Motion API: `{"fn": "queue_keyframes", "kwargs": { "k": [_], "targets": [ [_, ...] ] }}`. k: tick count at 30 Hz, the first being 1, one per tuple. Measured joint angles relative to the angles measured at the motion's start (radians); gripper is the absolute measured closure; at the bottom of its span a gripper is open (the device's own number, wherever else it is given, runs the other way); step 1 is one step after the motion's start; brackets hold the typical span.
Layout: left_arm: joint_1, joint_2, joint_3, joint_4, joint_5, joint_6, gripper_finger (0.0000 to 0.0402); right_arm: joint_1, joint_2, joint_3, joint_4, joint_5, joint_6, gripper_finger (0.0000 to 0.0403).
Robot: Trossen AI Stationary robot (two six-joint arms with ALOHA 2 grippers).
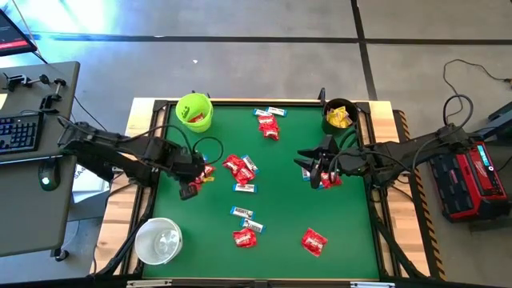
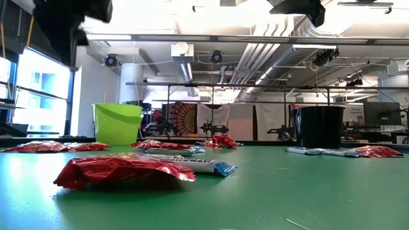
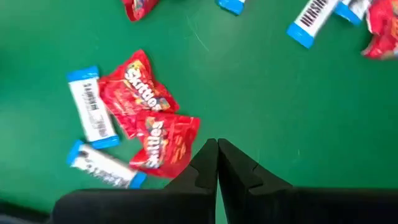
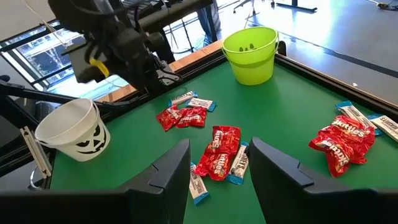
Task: Sort candy by brand, put in halloween buckets
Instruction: Put the red candy into the green bucket
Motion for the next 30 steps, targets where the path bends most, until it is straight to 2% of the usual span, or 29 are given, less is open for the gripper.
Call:
{"fn": "queue_keyframes", "kwargs": {
  "k": [4, 8, 13, 17, 22, 30],
  "targets": [
    [0.001, 0.008, -0.107, 0.077, -0.003, -0.031, 0.0382, 0.000, 0.000, 0.000, -0.001, 0.000, 0.000, 0.0253],
    [0.001, 0.047, -0.184, 0.130, 0.009, -0.022, 0.0341, 0.000, 0.000, 0.000, -0.002, 0.000, 0.000, 0.0253],
    [0.000, 0.110, -0.231, 0.212, -0.015, 0.078, 0.0276, -0.001, 0.000, 0.000, -0.002, 0.000, 0.003, 0.0253],
    [0.000, 0.171, -0.232, 0.257, -0.058, 0.156, 0.0242, -0.001, 0.000, 0.000, -0.003, 0.000, 0.008, 0.0253],
    [0.002, 0.274, -0.232, 0.253, -0.067, 0.240, 0.0234, -0.001, 0.000, 0.000, -0.005, 0.001, 0.011, 0.0253],
    [0.002, 0.398, -0.232, 0.260, -0.066, 0.269, 0.0234, -0.001, 0.000, 0.000, -0.005, 0.001, 0.011, 0.0253]
  ]
}}
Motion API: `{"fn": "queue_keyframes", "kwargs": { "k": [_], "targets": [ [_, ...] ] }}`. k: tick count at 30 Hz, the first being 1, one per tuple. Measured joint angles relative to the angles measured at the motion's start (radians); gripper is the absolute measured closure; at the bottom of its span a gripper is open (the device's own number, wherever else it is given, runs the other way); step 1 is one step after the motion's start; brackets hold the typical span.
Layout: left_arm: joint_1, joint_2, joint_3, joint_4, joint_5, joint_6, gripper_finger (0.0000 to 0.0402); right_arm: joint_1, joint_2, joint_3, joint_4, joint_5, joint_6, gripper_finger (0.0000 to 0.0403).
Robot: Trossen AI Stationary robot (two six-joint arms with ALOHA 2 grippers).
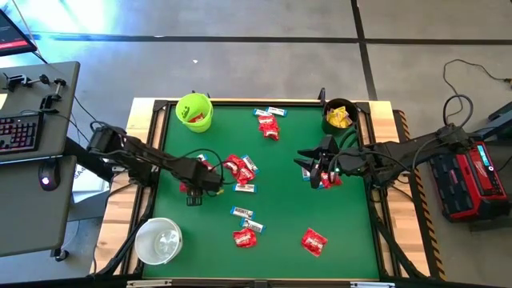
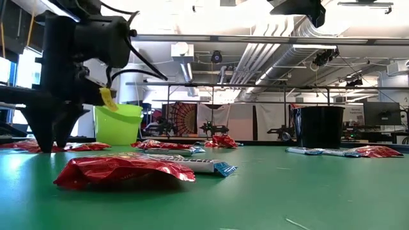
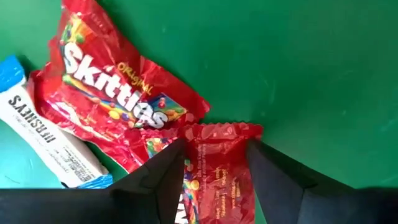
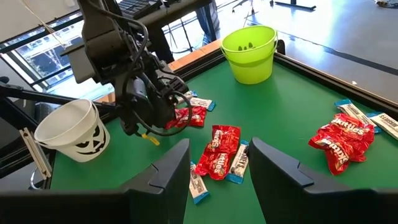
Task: Sort candy by brand, put in halloween buckets
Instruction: Put the red candy into the green bucket
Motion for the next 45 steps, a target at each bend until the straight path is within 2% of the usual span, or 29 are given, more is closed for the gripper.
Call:
{"fn": "queue_keyframes", "kwargs": {
  "k": [4, 7, 13, 15, 24, 31, 37, 45],
  "targets": [
    [0.000, 0.019, 0.003, 0.008, -0.001, 0.018, 0.0238, 0.000, 0.000, 0.000, 0.000, 0.000, 0.000, 0.0253],
    [0.000, 0.019, 0.003, 0.010, 0.007, 0.018, 0.0260, 0.000, 0.000, 0.000, 0.000, 0.001, 0.001, 0.0253],
    [0.000, 0.017, 0.004, 0.014, 0.062, 0.018, 0.0367, 0.000, 0.000, 0.000, 0.000, 0.002, 0.001, 0.0253],
    [0.001, 0.019, 0.012, 0.011, 0.076, 0.017, 0.0392, 0.000, 0.000, 0.000, 0.000, 0.002, 0.001, 0.0253],
    [0.001, 0.016, 0.119, -0.039, 0.132, 0.025, 0.0400, 0.000, 0.000, 0.000, -0.005, 0.007, -0.004, 0.0253],
    [0.015, -0.063, 0.213, -0.077, 0.187, -0.017, 0.0401, 0.000, 0.000, 0.000, -0.032, 0.008, -0.008, 0.0253],
    [0.133, -0.211, 0.247, -0.077, 0.232, -0.121, 0.0401, 0.000, 0.000, 0.000, -0.035, 0.008, -0.008, 0.0253],
    [0.436, -0.373, 0.254, -0.097, 0.202, -0.255, 0.0401, 0.000, 0.000, 0.000, -0.037, 0.017, -0.012, 0.0253]
  ]
}}
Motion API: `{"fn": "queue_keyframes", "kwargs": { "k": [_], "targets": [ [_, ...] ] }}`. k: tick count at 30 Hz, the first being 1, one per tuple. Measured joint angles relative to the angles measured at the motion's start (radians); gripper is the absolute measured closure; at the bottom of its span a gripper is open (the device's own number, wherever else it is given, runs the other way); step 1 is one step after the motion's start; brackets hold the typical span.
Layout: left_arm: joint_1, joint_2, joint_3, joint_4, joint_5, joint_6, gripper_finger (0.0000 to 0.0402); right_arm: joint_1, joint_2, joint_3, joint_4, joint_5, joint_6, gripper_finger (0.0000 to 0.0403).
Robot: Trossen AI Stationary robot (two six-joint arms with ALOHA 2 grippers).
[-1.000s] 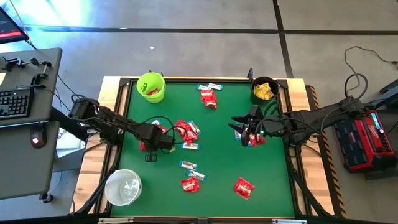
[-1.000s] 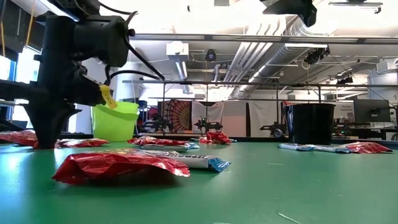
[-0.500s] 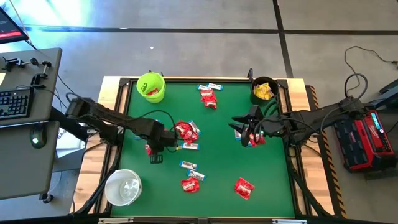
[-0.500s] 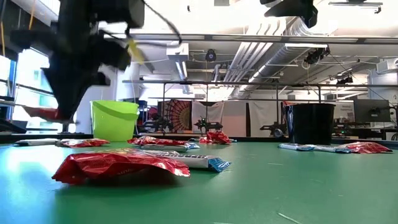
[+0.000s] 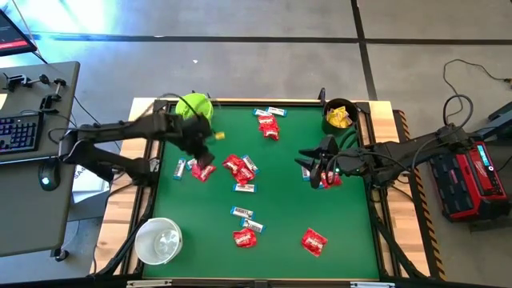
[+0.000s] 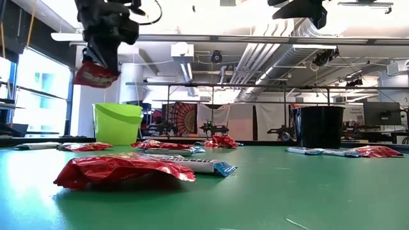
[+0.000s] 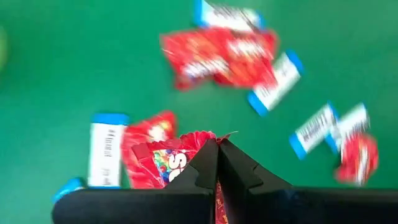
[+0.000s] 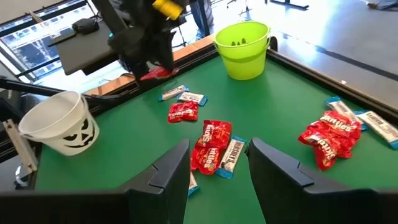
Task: Sort candy by brand, put in halloween buckets
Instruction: Put the red candy into the green bucket
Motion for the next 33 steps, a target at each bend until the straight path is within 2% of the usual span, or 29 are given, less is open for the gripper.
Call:
{"fn": "queue_keyframes", "kwargs": {
  "k": [4, 10, 18, 26, 33],
  "targets": [
    [0.139, -0.029, 0.013, 0.005, -0.026, 0.028, 0.0401, -0.003, 0.000, 0.000, -0.001, 0.028, 0.000, 0.0253],
    [0.283, -0.018, 0.067, 0.015, -0.094, 0.106, 0.0401, -0.009, 0.004, 0.000, 0.000, 0.036, 0.012, 0.0253],
    [0.468, 0.011, 0.080, 0.024, -0.100, 0.191, 0.0401, -0.009, 0.057, 0.000, 0.000, 0.034, 0.047, 0.0253],
    [0.583, 0.020, 0.080, 0.032, -0.156, 0.221, 0.0401, -0.008, 0.150, 0.000, 0.043, -0.035, 0.050, 0.0253],
    [0.626, 0.058, 0.080, 0.034, -0.182, 0.252, 0.0401, -0.017, 0.171, 0.000, 0.064, -0.040, 0.047, 0.0253]
  ]
}}
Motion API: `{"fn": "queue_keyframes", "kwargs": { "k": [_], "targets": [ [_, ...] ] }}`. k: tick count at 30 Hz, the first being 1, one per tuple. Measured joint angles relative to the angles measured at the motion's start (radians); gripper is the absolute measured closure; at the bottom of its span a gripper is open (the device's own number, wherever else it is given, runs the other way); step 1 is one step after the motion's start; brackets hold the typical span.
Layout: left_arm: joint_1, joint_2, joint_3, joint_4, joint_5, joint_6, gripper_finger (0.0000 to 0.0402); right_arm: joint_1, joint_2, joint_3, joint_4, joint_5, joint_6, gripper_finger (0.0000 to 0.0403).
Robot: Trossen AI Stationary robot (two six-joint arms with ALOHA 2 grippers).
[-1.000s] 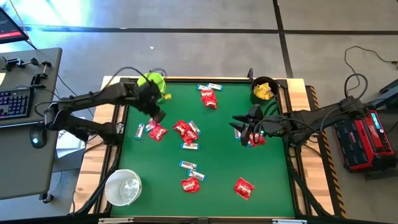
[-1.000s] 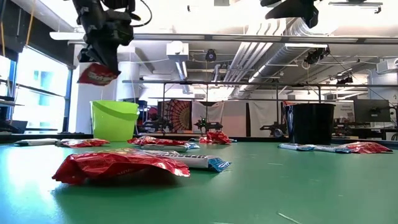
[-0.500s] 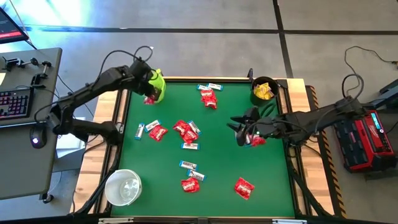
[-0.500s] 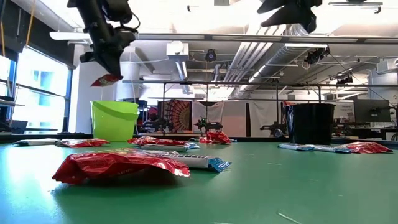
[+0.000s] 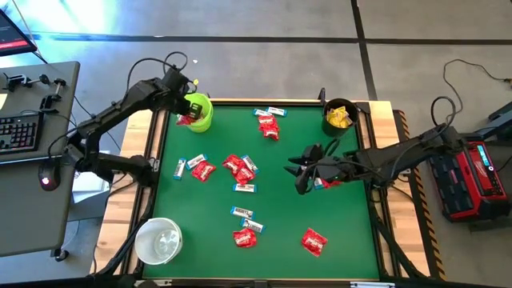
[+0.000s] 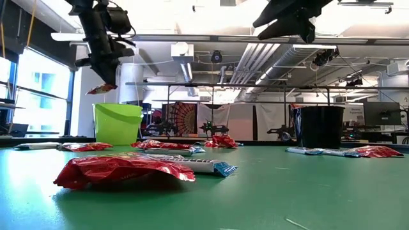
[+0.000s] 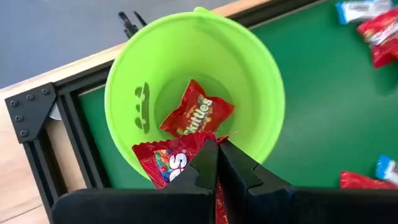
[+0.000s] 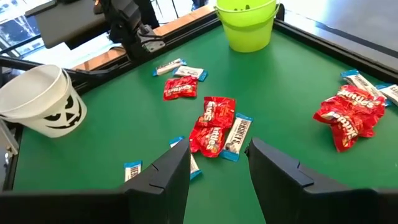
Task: Sort candy by brand, put in halloween buckets
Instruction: Put the red candy into the green bucket
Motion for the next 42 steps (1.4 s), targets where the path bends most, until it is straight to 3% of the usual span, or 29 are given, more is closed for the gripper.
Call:
{"fn": "queue_keyframes", "kwargs": {
  "k": [21, 32, 37, 42],
  "targets": [
    [0.027, 0.236, -0.001, 0.190, -0.079, 0.054, 0.0401, -0.034, 0.000, 0.000, 0.037, 0.016, -0.009, 0.0253],
    [0.031, 0.232, -0.001, 0.247, -0.043, 0.094, 0.0401, -0.107, 0.000, 0.000, 0.086, 0.030, -0.012, 0.0253],
    [0.022, 0.230, -0.001, 0.273, -0.012, 0.045, 0.0401, -0.169, 0.000, 0.000, 0.086, 0.030, -0.065, 0.0253],
    [0.016, 0.254, -0.001, 0.288, -0.051, -0.031, 0.0401, -0.240, 0.000, 0.000, 0.086, 0.030, -0.143, 0.0253]
  ]
}}
